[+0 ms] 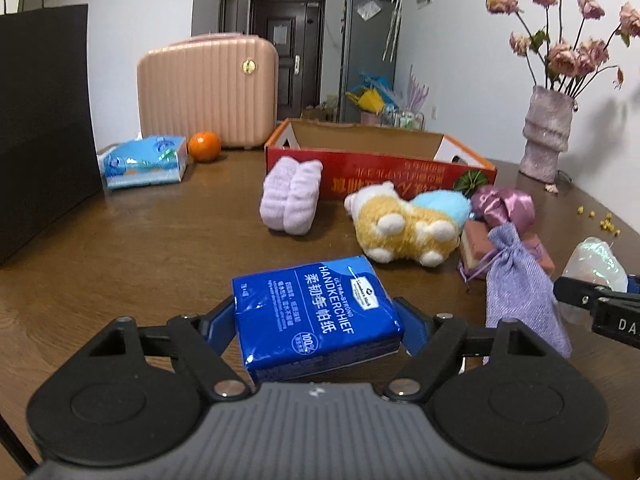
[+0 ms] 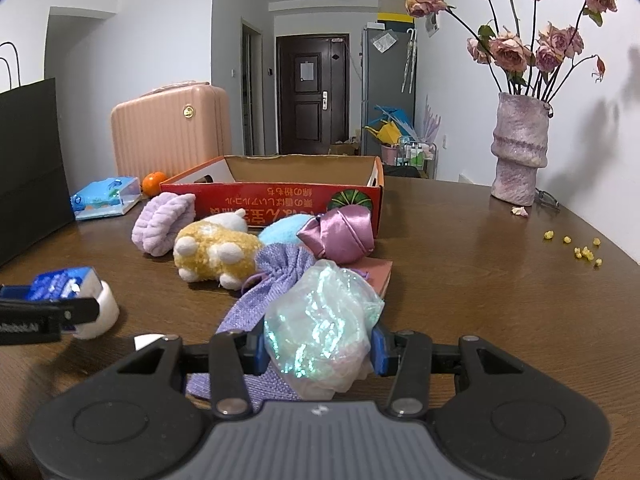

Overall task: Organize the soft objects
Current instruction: 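Carry the tissue pack and plastic bag over the cardboard box with both tools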

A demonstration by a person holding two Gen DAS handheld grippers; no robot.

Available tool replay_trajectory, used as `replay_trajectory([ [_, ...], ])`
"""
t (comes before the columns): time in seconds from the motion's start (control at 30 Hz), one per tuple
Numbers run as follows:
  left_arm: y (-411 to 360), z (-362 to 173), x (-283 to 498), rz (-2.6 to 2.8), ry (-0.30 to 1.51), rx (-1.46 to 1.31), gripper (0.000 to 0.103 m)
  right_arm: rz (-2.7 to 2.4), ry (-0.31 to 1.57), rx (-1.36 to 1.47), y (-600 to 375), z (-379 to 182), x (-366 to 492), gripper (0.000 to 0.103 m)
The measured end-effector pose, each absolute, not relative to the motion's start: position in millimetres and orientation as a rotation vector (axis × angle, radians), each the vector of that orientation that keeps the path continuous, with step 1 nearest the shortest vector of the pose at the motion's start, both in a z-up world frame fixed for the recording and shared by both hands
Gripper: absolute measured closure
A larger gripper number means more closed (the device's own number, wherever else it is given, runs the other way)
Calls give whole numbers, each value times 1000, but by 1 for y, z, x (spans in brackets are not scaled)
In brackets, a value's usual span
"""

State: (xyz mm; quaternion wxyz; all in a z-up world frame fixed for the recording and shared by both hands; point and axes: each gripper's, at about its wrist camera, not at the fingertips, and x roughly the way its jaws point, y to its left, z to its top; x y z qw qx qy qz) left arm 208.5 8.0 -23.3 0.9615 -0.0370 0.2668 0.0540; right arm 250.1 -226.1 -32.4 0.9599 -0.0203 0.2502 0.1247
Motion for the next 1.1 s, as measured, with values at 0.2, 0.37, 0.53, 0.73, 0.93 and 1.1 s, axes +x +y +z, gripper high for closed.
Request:
replay_trajectory([
  [0.2, 13, -17, 203, 104, 513, -70, 22, 251, 493, -53, -222, -27, 245, 58],
  [0.37, 17, -11, 202, 108, 492, -63, 22, 245, 478, -60, -220, -21, 242, 57],
  [0.53, 20, -3, 206, 101, 465, -54, 22, 234, 470, -54, -221, -17, 246, 57],
  [0.73, 25, 8, 214, 96, 435, -60, 22, 227, 452, -47, -222, -9, 255, 57],
  [0.93, 27, 16, 226, 89, 423, -53, 22, 219, 444, -38, -221, -2, 266, 57],
  [1.1, 27, 21, 236, 79, 418, -45, 22, 217, 434, -38, -217, 5, 275, 57],
])
